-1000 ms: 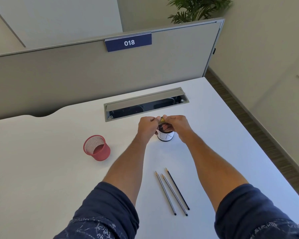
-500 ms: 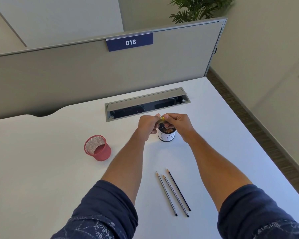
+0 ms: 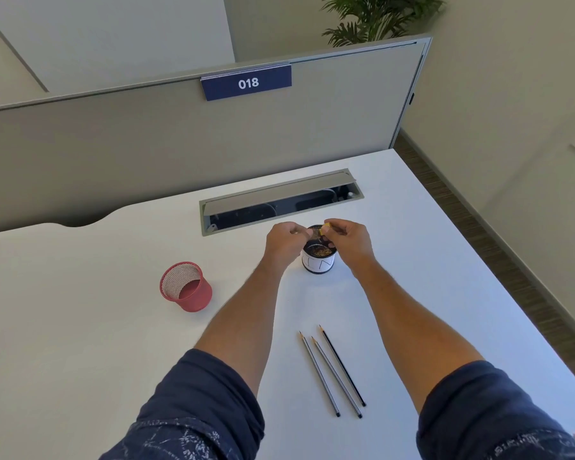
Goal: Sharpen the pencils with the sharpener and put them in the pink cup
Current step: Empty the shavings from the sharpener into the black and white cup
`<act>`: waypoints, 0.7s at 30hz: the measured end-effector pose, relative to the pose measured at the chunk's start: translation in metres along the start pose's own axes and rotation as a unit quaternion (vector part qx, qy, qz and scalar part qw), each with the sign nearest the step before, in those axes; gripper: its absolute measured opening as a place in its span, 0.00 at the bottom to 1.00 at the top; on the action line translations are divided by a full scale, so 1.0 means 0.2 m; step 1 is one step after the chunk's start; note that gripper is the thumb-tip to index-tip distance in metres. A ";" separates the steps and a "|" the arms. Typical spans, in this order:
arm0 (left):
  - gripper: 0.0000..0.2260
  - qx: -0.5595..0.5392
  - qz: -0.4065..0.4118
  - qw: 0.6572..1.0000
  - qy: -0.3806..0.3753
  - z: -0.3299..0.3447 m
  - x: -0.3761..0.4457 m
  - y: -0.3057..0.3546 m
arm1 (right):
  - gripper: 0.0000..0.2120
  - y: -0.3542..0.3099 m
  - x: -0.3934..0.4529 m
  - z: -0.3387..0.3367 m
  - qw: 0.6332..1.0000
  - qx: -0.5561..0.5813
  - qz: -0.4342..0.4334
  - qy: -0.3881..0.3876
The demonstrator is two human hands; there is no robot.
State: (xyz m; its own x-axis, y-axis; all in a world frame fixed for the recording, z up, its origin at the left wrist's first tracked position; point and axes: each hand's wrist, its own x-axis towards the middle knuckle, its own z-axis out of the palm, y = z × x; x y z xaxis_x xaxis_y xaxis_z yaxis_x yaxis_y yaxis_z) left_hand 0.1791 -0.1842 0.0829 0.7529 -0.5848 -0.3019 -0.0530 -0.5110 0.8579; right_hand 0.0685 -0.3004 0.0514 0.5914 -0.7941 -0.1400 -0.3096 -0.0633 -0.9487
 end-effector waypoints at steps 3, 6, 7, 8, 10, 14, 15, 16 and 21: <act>0.08 0.016 0.012 0.999 0.026 -0.01 0.00 0.00 | 0.13 0.00 0.00 -0.01 0.998 -0.046 -0.033 0.022; 0.09 0.030 0.038 0.998 0.039 -0.02 0.00 0.00 | 0.14 -0.01 -0.01 -0.03 0.993 -0.095 -0.066 0.019; 0.10 0.034 0.044 0.998 0.042 -0.02 -0.01 0.00 | 0.14 -0.01 -0.02 -0.03 0.991 -0.108 -0.073 0.014; 0.10 0.039 0.049 0.997 0.045 -0.02 -0.01 0.00 | 0.14 -0.02 -0.02 -0.03 0.990 -0.116 -0.079 0.010; 0.12 0.053 0.058 0.996 0.048 -0.02 -0.02 0.01 | 0.15 -0.02 -0.02 -0.03 0.988 -0.127 -0.090 0.007; 0.12 0.100 0.090 0.990 0.048 0.00 -0.02 0.03 | 0.15 -0.03 -0.03 -0.03 0.985 -0.136 -0.101 -0.012; 0.12 0.108 0.097 0.988 0.047 0.00 -0.02 0.04 | 0.15 -0.04 -0.02 -0.03 0.984 -0.142 -0.105 -0.015; 0.11 0.111 0.102 0.987 0.047 0.00 -0.03 0.04 | 0.15 -0.04 -0.02 -0.03 0.983 -0.148 -0.108 -0.013; 0.11 0.114 0.105 0.986 0.054 -0.01 -0.02 0.03 | 0.16 -0.05 -0.01 -0.03 0.984 -0.144 -0.102 -0.016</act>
State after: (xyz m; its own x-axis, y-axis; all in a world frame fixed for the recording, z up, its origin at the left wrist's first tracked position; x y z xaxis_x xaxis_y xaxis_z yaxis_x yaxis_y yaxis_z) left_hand 0.1770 -0.1839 0.0904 0.7742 -0.6289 -0.0710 -0.3521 -0.5212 0.7774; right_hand 0.0654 -0.3022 0.0621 0.6849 -0.7279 0.0323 -0.3771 -0.3921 -0.8390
